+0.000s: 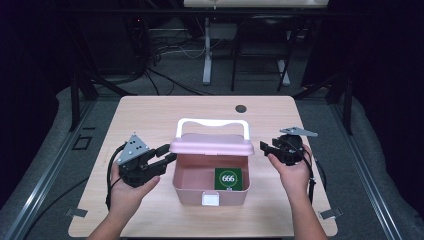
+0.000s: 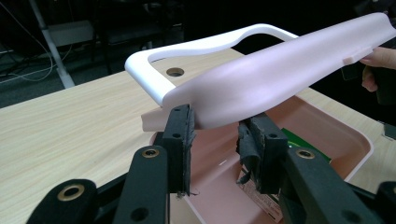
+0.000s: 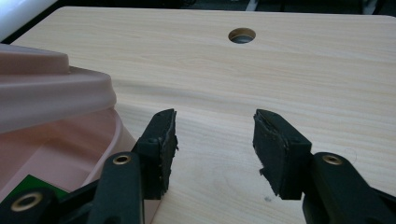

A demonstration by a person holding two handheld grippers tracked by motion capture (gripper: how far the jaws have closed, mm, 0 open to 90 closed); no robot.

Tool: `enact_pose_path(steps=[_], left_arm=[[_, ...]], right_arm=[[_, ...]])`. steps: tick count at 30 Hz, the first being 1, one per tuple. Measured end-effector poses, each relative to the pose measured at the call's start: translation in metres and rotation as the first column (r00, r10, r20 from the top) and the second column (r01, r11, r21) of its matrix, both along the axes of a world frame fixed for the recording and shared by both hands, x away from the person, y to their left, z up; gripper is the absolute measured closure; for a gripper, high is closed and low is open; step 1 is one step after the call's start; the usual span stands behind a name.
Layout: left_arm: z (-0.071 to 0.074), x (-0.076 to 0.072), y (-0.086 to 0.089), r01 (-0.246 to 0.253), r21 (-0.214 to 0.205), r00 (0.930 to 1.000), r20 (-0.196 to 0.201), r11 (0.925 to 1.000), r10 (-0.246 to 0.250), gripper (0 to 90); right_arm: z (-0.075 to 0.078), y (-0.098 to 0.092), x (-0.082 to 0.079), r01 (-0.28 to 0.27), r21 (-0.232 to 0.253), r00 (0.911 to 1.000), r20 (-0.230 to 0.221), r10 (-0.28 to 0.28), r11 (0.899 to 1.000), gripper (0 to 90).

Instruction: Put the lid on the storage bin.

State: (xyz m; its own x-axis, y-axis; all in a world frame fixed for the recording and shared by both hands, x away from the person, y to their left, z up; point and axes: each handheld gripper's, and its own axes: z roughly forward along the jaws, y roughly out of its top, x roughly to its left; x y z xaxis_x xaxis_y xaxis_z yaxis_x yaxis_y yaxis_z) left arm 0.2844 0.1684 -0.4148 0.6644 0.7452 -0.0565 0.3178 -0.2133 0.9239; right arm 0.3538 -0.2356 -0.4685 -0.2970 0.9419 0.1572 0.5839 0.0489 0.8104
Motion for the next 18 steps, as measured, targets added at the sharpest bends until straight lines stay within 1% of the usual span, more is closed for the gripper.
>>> enact_pose_path(steps=[3,5,10,11,12,14,16,17,18], left_arm=[[-0.0006,-0.0012,0.0006,0.007,0.004,0.9999,-0.007,1.0000,-0.007,63.9],[-0.0014,-0.0021,0.0004,0.008,0.002,1.0000,-0.005,1.0000,-0.008,63.3],[-0.0035,-0.0039,0.0025,0.021,-0.002,0.9996,-0.021,0.9998,-0.021,62.0],[-0.0044,-0.0043,0.0026,0.024,-0.007,0.9995,-0.020,0.9997,-0.024,61.5],[-0.0052,-0.0050,0.0029,0.026,-0.001,0.9995,-0.019,0.9997,-0.026,61.3],[-0.0066,-0.0060,0.0024,0.023,-0.004,0.9996,-0.016,0.9997,-0.024,61.3],[-0.0073,-0.0069,0.0029,0.030,0.006,0.9994,-0.016,0.9995,-0.030,61.2],[-0.0080,-0.0073,0.0024,0.029,0.003,0.9995,-0.014,0.9996,-0.029,60.9],[-0.0089,-0.0082,0.0027,0.033,0.012,0.9994,-0.012,0.9994,-0.033,60.8]], right_arm=[[0.0005,0.0000,-0.0005,-0.004,0.004,1.0000,0.001,0.004,1.000,49.8],[0.0004,0.0002,-0.0005,-0.006,0.011,1.0000,-0.004,0.006,1.000,49.8],[0.0012,0.0004,-0.0012,-0.007,0.006,1.0000,0.001,0.007,1.000,50.1],[0.0022,0.0001,-0.0018,-0.011,-0.002,0.9998,-0.015,0.010,1.000,50.1],[0.0013,0.0007,-0.0013,-0.008,0.001,0.9999,-0.007,0.008,1.000,50.1],[0.0017,0.0005,-0.0015,-0.011,-0.003,0.9998,-0.015,0.010,1.000,50.1],[0.0009,0.0009,-0.0009,-0.010,0.007,1.0000,-0.001,0.010,1.000,50.1],[0.0022,0.0004,-0.0018,-0.012,0.001,0.9998,-0.016,0.012,1.000,50.0],[0.0023,0.0004,-0.0019,-0.013,0.003,0.9998,-0.014,0.013,1.000,49.9]])
